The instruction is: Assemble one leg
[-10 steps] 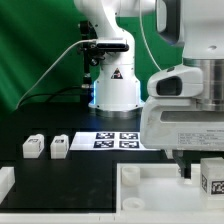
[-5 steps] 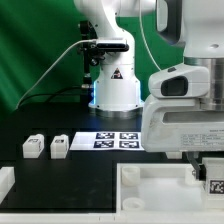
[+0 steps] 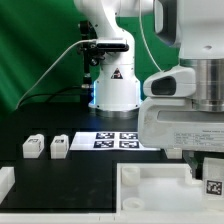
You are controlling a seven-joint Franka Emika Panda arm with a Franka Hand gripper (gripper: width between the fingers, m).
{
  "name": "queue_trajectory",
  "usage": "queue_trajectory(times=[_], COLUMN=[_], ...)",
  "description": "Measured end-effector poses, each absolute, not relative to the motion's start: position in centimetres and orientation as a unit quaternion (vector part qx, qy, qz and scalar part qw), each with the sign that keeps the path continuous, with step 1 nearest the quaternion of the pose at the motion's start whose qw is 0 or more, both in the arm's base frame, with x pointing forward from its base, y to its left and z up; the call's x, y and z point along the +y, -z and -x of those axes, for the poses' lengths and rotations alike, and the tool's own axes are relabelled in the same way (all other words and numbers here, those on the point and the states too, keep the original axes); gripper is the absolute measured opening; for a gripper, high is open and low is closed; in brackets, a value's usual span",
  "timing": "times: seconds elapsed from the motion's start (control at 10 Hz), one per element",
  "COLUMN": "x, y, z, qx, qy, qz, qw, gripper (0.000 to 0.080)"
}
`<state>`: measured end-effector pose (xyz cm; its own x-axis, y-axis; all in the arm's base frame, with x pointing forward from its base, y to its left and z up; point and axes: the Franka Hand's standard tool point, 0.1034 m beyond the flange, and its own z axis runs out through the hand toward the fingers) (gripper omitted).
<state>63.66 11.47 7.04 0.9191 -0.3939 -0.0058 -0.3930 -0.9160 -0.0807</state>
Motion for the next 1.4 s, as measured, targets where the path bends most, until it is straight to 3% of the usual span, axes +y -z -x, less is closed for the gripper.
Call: queue_trajectory(times=[0.3, 0.4, 0.6, 0.8, 1.0, 1.1, 1.2, 1.4], x=[11.03, 11.09, 11.51, 11.38, 11.40, 11.40, 11.40, 11.40], y=[-6.98, -6.98, -7.03, -7.01, -6.99, -6.99, -6.98, -6.98], z=[-63.69, -63.67, -63.63, -63.66, -63.64, -63.64, -63.64, -63.64], qx=[0.283, 0.291, 0.242, 0.249, 0.249, 0.249, 0.249, 0.249], qy=[-0.008, -0.009, 0.003, 0.002, 0.002, 0.002, 0.002, 0.002], qz=[0.957, 0.954, 0.969, 0.968, 0.968, 0.968, 0.968, 0.968], qw=[0.067, 0.067, 0.038, 0.041, 0.041, 0.041, 0.041, 0.041], gripper=[0.0292, 0.0292, 0.0293, 0.0293, 0.0572, 0.0572, 0.0634, 0.0645])
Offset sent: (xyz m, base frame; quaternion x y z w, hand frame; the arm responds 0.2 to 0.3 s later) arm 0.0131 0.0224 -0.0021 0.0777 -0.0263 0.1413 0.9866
